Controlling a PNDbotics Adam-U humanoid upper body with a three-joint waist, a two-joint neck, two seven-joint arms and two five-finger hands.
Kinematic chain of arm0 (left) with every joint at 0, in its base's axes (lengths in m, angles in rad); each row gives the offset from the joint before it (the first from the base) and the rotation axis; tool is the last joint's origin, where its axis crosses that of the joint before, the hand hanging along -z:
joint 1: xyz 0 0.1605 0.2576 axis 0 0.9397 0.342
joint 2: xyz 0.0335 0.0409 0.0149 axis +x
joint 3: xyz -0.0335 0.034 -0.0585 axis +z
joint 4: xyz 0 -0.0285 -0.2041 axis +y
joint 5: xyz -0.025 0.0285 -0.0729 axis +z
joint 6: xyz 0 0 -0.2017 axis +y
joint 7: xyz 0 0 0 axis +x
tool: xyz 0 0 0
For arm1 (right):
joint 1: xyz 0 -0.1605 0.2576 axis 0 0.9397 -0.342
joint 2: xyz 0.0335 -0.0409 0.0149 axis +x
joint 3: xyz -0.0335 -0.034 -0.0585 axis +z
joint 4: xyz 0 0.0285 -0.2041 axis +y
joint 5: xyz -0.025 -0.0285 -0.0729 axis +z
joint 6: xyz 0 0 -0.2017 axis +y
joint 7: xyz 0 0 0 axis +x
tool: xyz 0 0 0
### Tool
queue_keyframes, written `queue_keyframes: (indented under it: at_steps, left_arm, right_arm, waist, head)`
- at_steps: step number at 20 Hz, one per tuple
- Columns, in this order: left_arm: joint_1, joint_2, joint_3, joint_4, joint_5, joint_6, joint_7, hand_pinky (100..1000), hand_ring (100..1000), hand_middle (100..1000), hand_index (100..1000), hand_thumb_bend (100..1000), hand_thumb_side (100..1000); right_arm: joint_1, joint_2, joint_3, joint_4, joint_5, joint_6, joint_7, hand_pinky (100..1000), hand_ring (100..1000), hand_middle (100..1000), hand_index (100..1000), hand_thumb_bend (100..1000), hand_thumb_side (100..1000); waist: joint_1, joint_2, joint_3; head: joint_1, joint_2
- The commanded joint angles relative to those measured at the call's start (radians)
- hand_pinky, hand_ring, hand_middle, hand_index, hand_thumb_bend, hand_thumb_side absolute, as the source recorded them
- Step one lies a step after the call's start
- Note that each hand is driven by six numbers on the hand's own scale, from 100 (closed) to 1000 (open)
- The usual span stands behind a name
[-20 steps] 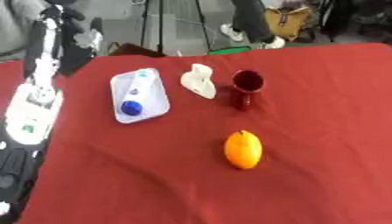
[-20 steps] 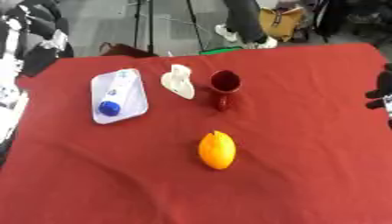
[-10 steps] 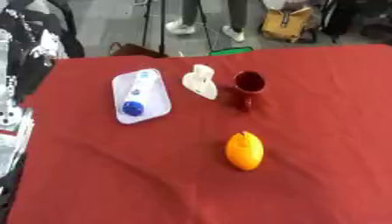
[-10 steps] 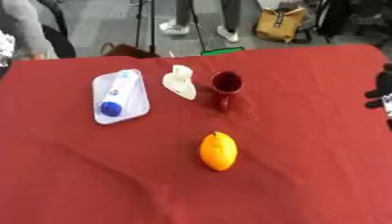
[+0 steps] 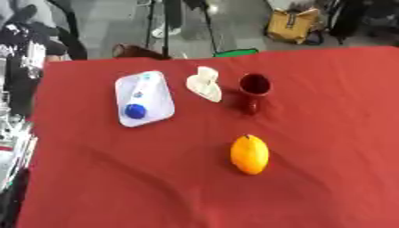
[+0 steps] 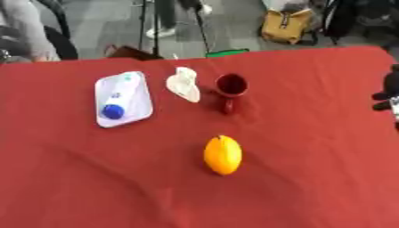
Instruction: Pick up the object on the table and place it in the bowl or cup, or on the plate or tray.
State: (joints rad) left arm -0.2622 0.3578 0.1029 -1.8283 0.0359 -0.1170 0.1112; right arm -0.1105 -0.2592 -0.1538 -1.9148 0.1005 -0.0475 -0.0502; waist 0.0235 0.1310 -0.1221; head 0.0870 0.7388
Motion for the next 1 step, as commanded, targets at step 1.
queue_keyframes:
  at_steps: [1]
  left_arm:
    - [-0.006,0.006,0.013,-0.031,0.006,-0.001,-0.006,629,560,612,913,341,659]
  right_arm:
    - [-0.011,-0.018,-0.008,-0.017,0.0,0.0,-0.004,520,576,804,873,500,699]
  waist:
    - [0.001,-0.008,0.0]
  head:
    - [0.0,-0.003]
